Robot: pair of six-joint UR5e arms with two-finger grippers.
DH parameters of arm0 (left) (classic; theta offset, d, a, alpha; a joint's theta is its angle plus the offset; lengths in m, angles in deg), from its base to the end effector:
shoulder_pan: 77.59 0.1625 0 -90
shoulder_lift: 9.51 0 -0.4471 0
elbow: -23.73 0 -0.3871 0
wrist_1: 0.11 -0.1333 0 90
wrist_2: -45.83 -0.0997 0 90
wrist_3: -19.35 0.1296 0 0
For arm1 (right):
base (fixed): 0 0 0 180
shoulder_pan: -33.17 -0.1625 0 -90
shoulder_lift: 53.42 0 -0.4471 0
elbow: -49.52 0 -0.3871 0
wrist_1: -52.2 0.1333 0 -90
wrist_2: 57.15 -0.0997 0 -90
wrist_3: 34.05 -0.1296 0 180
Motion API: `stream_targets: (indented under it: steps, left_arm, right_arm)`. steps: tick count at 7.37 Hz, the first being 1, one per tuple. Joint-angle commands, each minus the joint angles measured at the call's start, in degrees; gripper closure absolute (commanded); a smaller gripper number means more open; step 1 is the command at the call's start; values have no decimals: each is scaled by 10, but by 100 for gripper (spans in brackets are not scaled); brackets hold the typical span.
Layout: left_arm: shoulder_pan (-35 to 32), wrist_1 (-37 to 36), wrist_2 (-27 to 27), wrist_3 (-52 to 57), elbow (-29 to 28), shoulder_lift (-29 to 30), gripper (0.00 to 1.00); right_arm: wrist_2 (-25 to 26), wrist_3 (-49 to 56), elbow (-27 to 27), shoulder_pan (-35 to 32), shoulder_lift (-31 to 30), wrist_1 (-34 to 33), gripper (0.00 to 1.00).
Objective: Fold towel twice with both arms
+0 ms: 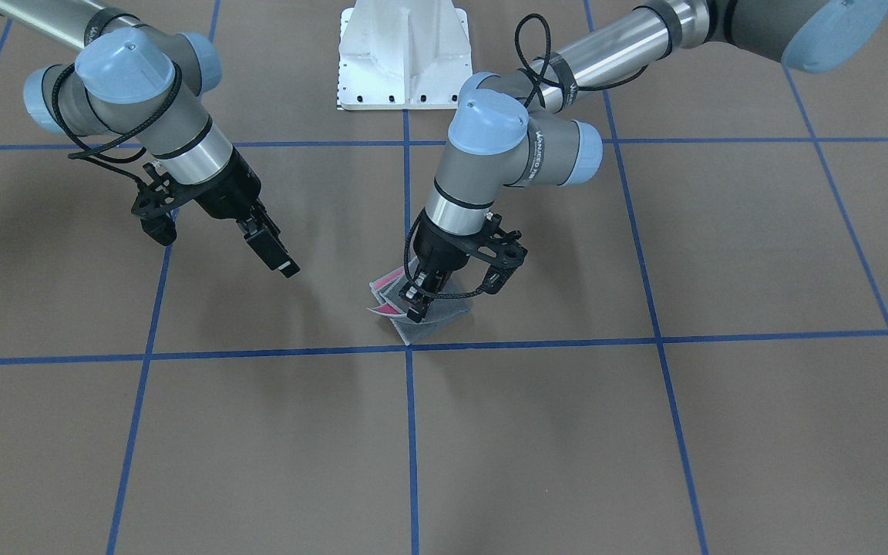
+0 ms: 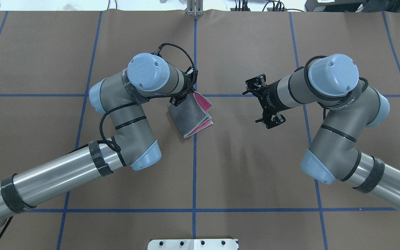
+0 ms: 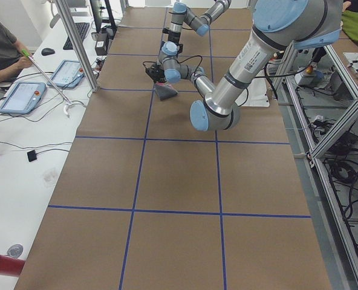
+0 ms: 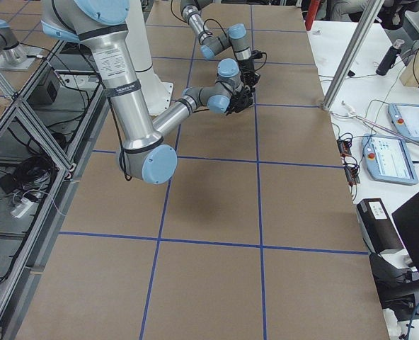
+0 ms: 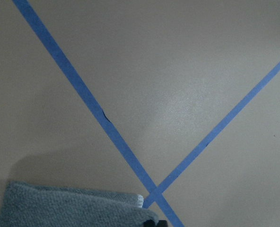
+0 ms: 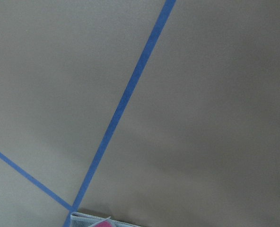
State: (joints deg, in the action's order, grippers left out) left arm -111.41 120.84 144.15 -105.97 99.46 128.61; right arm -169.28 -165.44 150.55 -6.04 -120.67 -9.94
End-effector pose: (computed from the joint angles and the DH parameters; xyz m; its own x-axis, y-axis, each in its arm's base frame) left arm 0.6116 -0.5476 0.2097 0.0331 -0.7108 -0.7027 0.5651 0.5932 -0.5734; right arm -0.4484 -0.4749 0.3289 0.0588 0.8384 0.5419 -0.4900 0.4972 -0.7161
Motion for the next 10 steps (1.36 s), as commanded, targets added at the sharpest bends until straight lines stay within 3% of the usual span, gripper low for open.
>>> stream_targets:
  steps: [1,3,5,7,9,10]
  left_arm:
    - [-15,2,2,2,-1,7,1]
    - [-26,3,8,2,1,10,1]
    - [-58,4,80,3,7,9,1]
    - [-65,3,93,4,10,5,1]
    - [-70,2,94,4,10,5,1]
    - [-76,0,104,4,13,5,1]
  right_arm:
    - [4,-1,0,3,5,-1,0]
    - [23,-1,-14,4,11,1,0]
    - [63,-3,-91,7,81,2,0]
    - [106,-4,-179,28,106,121,0]
    - [106,-2,-199,34,120,134,17]
    - [115,-1,-204,53,125,135,19]
